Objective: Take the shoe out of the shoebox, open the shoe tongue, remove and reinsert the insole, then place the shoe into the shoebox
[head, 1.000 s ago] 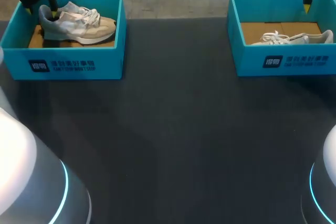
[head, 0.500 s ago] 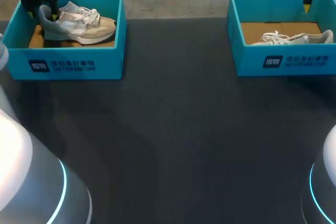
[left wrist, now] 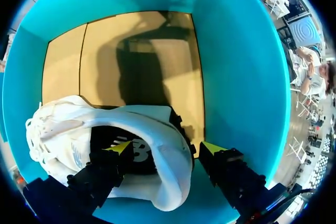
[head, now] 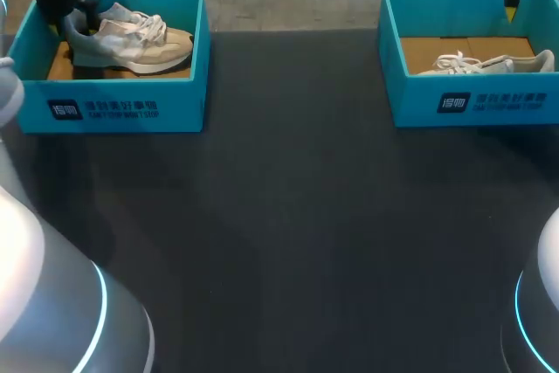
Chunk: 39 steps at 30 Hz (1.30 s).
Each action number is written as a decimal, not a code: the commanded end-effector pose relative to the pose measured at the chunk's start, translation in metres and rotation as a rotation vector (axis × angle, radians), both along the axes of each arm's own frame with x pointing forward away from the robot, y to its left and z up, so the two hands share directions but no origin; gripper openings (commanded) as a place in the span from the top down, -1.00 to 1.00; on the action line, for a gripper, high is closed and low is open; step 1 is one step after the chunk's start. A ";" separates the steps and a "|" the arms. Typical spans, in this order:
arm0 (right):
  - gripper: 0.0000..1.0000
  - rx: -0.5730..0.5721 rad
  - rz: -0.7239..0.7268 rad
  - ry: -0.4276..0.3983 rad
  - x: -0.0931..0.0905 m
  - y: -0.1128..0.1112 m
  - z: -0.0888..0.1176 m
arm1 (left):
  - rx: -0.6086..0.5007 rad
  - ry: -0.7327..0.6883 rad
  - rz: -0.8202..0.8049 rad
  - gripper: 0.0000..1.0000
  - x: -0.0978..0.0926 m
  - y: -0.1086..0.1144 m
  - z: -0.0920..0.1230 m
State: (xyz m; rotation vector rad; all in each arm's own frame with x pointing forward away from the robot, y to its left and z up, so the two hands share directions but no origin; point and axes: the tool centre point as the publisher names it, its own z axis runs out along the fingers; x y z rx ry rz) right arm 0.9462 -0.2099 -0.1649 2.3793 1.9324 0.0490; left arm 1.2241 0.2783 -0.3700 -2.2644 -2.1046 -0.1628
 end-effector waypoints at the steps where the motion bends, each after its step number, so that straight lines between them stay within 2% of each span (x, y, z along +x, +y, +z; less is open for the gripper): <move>1: -1.00 -0.001 -0.001 -0.001 -0.001 0.000 0.000 | -0.005 0.068 0.005 -0.63 0.012 0.005 -0.006; 18: -1.00 -0.001 -0.001 -0.001 -0.001 0.000 0.000 | -0.036 0.089 0.003 -0.51 0.012 0.007 -0.019; 21: -1.00 -0.001 -0.001 -0.001 -0.001 0.000 0.000 | -0.040 0.094 0.004 -0.25 0.011 0.008 -0.021; 23: -1.00 -0.001 -0.001 -0.001 -0.001 0.000 0.000 | -0.044 0.100 0.007 0.03 0.012 0.008 -0.022; 28: -1.00 -0.001 -0.001 -0.001 -0.001 0.000 0.000 | -0.050 0.112 0.010 0.34 0.013 0.008 -0.024; 30: -1.00 -0.001 -0.001 -0.001 -0.001 0.000 0.000 | -0.051 0.114 0.009 0.73 0.013 0.008 -0.024; 31: -1.00 -0.001 -0.001 -0.001 -0.001 0.000 0.000 | -0.052 0.114 0.007 0.98 0.013 0.008 -0.024; 39: -1.00 -0.001 -0.001 -0.001 -0.001 0.000 0.000 | -0.054 0.104 -0.015 1.00 0.009 0.009 -0.019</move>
